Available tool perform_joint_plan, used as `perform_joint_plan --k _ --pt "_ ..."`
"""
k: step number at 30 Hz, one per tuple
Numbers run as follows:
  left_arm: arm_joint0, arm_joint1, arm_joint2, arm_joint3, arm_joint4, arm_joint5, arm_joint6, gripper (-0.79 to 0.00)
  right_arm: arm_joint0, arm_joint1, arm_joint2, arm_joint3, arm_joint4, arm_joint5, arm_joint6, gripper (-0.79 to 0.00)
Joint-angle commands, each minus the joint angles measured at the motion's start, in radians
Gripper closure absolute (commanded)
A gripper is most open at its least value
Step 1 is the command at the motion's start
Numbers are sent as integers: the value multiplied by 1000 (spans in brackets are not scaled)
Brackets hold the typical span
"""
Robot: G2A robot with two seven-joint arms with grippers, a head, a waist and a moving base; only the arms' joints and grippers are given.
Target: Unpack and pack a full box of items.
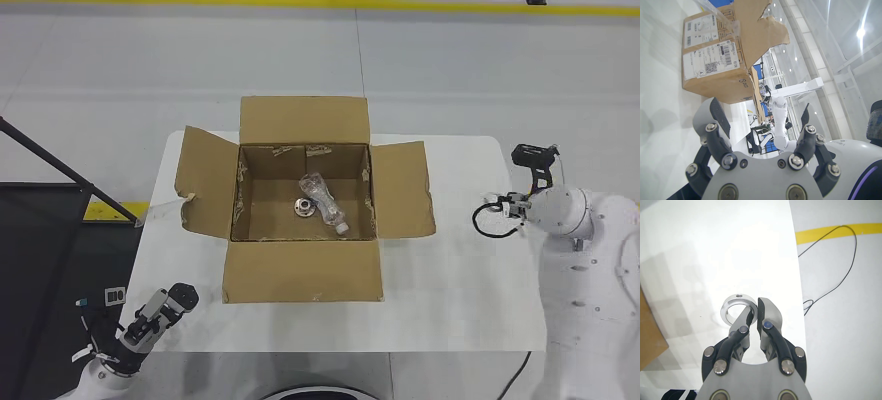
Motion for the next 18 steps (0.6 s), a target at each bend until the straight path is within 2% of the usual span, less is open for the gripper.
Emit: perform_joint_plan --k 1,6,10,14,18 --pt "0 0 0 0 0 0 0 -785 -9 -3 -31 -109 -4 23 -3 0" --pt "0 0 0 0 0 0 0 -785 4 -15 -139 -290 -15 74 -38 0" --pt "0 0 0 0 0 0 0 -785 60 -32 -282 -346 -13 93 -77 0" --pt "0 0 0 0 0 0 0 -785 158 -59 -462 -299 -4 92 -118 0" --pt "0 0 0 0 0 0 0 -785 270 -102 -662 -175 30 81 -160 0"
